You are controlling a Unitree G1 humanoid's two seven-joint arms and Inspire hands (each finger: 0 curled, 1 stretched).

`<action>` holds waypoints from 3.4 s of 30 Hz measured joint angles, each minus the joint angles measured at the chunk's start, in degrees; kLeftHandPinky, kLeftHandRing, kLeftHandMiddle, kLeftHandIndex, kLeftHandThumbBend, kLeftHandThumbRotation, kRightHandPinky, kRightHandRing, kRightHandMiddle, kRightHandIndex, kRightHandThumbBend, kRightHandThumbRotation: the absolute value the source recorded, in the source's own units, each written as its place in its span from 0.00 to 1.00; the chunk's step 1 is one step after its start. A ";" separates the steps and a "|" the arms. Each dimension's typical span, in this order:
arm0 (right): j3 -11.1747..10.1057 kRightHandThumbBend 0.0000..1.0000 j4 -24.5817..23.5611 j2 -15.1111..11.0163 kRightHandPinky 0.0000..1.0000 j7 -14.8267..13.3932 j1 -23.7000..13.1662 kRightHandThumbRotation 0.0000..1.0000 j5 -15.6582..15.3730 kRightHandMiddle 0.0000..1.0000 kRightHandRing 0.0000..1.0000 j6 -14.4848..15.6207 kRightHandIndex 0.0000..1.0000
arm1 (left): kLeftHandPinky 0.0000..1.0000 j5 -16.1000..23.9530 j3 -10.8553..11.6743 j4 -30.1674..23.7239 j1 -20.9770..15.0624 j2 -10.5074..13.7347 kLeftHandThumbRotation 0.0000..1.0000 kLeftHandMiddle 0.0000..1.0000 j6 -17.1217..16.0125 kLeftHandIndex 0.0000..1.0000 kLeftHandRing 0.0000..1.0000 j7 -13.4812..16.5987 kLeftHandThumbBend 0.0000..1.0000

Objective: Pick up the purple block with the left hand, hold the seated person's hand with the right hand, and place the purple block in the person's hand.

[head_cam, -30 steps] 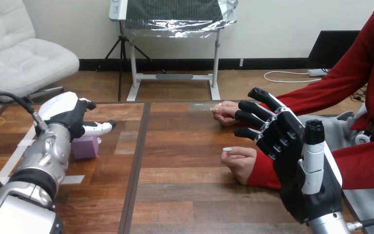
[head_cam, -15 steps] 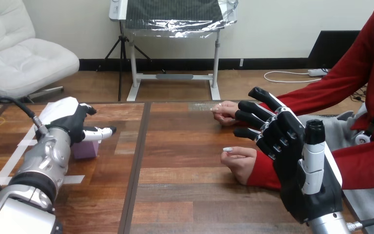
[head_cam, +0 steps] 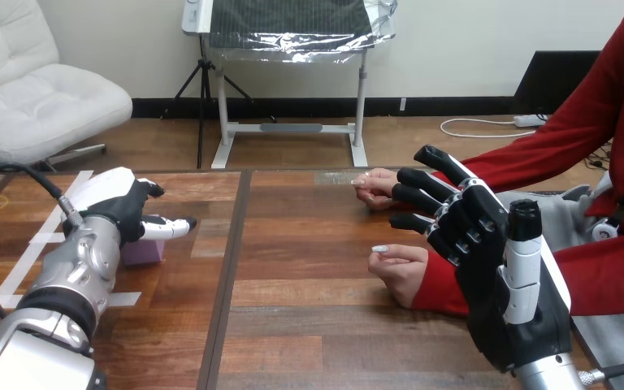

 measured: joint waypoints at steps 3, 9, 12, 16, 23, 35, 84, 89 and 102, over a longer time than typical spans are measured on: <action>0.00 0.83 0.00 0.00 0.72 0.00 0.00 0.99 0.00 0.80 0.81 0.00 0.86 | 0.96 -0.02 0.00 0.00 0.00 -0.03 0.43 0.89 0.06 0.86 0.90 -0.40 0.57; 0.00 0.82 0.00 0.00 0.72 0.04 0.00 0.99 -0.01 0.81 0.81 -0.01 0.86 | 0.98 0.00 -0.03 0.01 0.00 -0.08 0.40 0.89 0.52 0.87 0.91 -1.39 0.58; 0.00 0.82 0.00 0.00 0.72 0.07 0.00 0.99 -0.02 0.81 0.81 -0.01 0.86 | 0.98 0.01 -0.08 0.03 0.00 -0.10 0.39 0.89 0.87 0.87 0.91 -1.69 0.59; 0.00 0.82 0.00 0.00 0.72 0.17 0.00 0.99 -0.02 0.81 0.81 -0.01 0.86 | 0.98 0.04 -0.23 0.04 0.00 -0.10 0.36 0.89 1.37 0.87 0.91 -2.05 0.60; 0.00 0.83 0.00 0.01 0.72 0.30 0.00 0.99 -0.01 0.81 0.81 -0.01 0.86 | 0.97 0.24 -0.71 0.10 0.00 -0.11 0.31 0.89 2.19 0.87 0.91 -2.42 0.60; 0.00 0.84 0.00 0.01 0.71 0.30 0.00 0.98 -0.01 0.81 0.81 -0.01 0.86 | 0.98 0.31 -1.78 0.24 0.00 -0.11 0.23 0.90 3.30 0.88 0.92 -3.38 0.60; 0.06 0.83 0.00 0.02 0.70 0.50 0.00 0.98 0.02 0.80 0.81 -0.01 0.85 | 0.93 3.91 -6.17 0.29 -0.40 -0.11 0.00 0.87 5.66 0.85 0.90 -2.87 0.54; 0.06 0.83 0.00 0.01 0.70 0.51 0.00 0.98 0.02 0.80 0.81 -0.01 0.86 | 0.93 4.39 -6.30 0.29 -0.41 -0.11 0.00 0.87 5.83 0.85 0.90 -2.63 0.53; 0.06 0.83 0.00 0.01 0.70 0.80 0.00 0.97 0.02 0.80 0.81 -0.01 0.86 | 0.91 4.64 -6.29 0.29 -0.50 -0.11 0.00 0.86 6.25 0.82 0.88 -2.60 0.52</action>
